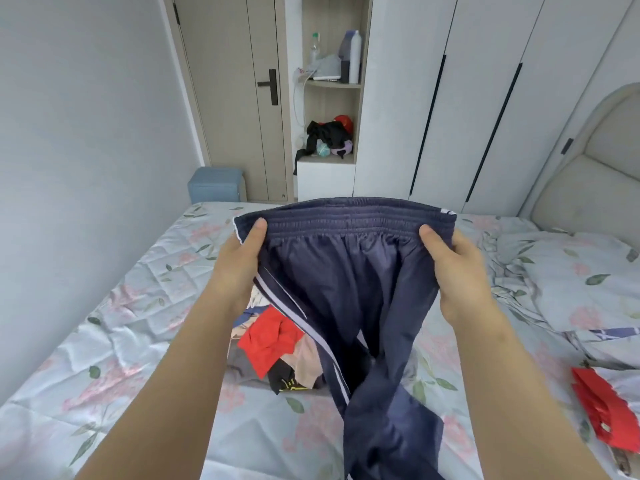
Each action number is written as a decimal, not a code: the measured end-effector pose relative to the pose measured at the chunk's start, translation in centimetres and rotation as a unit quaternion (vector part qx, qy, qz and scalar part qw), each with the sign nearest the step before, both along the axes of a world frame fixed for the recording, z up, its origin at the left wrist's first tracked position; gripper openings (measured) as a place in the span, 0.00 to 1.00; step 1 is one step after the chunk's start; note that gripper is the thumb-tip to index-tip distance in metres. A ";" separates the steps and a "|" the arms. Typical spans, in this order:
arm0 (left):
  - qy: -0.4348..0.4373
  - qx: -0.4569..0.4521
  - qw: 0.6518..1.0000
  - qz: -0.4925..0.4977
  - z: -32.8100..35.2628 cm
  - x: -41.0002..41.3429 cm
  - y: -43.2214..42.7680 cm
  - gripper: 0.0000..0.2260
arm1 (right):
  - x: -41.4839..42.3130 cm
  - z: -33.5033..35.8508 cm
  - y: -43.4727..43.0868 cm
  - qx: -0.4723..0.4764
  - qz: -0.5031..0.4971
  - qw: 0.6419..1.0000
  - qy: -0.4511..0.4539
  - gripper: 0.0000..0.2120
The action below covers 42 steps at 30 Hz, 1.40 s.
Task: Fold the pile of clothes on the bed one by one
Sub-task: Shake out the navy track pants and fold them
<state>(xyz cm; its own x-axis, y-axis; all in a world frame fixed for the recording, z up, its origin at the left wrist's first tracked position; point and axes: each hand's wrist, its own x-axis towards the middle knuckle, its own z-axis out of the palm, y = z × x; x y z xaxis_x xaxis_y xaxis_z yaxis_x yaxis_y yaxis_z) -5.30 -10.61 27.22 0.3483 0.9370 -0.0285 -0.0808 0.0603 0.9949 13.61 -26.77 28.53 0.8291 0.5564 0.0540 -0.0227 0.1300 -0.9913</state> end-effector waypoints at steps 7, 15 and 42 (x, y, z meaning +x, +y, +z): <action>0.041 -0.110 0.993 0.028 -3.6 -1.1 -1.9 0.05 | -2.7 -4.0 -0.2 -0.104 -0.048 0.993 0.038 0.08; 0.025 -0.068 0.996 -0.053 -3.1 3.0 -5.9 0.05 | -6.2 -3.4 1.1 -0.050 0.012 0.998 0.043 0.07; -0.141 -0.027 0.949 -0.281 1.5 1.5 -2.8 0.14 | -2.9 0.3 0.3 0.002 0.257 0.963 0.079 0.09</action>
<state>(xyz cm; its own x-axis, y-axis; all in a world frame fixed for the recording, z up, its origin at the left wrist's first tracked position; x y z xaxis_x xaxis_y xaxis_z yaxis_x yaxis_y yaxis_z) -3.82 -13.44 28.77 0.7931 0.6014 0.0970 -0.2837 0.2238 0.9324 10.71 -26.47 28.81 0.4428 0.8955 -0.0461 -0.2349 0.0662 -0.9698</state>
